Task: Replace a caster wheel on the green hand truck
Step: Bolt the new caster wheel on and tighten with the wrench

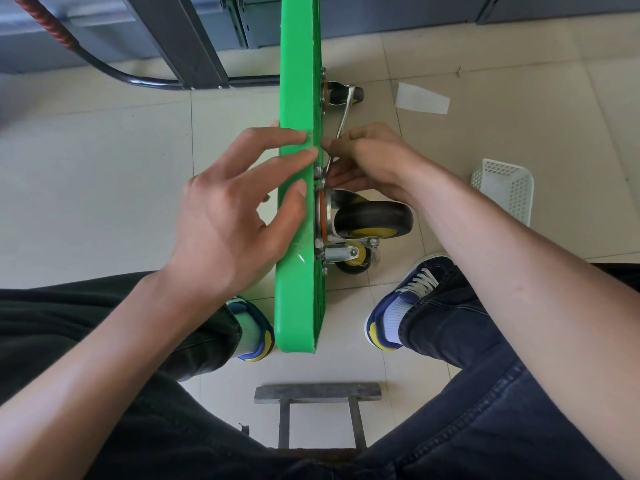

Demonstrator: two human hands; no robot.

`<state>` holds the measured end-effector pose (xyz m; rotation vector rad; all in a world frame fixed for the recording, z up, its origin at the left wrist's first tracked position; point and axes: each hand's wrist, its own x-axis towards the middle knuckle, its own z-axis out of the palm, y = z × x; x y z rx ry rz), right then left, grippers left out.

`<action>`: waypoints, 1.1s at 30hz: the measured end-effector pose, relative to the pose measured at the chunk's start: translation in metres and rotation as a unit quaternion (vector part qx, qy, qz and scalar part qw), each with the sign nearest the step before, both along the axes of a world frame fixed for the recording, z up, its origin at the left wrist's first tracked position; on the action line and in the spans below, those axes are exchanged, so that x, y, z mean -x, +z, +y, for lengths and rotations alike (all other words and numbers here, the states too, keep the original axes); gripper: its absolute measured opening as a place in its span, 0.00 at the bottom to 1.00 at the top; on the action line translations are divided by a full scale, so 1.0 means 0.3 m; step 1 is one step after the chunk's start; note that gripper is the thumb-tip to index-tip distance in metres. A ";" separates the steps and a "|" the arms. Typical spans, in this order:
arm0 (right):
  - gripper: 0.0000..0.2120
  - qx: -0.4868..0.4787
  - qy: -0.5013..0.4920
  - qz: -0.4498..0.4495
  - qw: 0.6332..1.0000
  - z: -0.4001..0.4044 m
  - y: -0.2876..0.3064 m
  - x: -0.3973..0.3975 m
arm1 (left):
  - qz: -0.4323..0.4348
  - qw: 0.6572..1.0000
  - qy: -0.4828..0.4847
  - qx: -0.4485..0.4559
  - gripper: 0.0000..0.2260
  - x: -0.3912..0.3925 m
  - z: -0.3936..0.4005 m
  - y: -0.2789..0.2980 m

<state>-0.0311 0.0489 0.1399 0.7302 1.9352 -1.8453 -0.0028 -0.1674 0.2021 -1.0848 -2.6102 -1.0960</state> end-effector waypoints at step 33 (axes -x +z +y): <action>0.13 -0.193 0.041 0.263 0.944 -0.011 0.068 -0.109 | 0.000 1.000 -0.002 -0.003 0.12 -0.008 0.006 0.002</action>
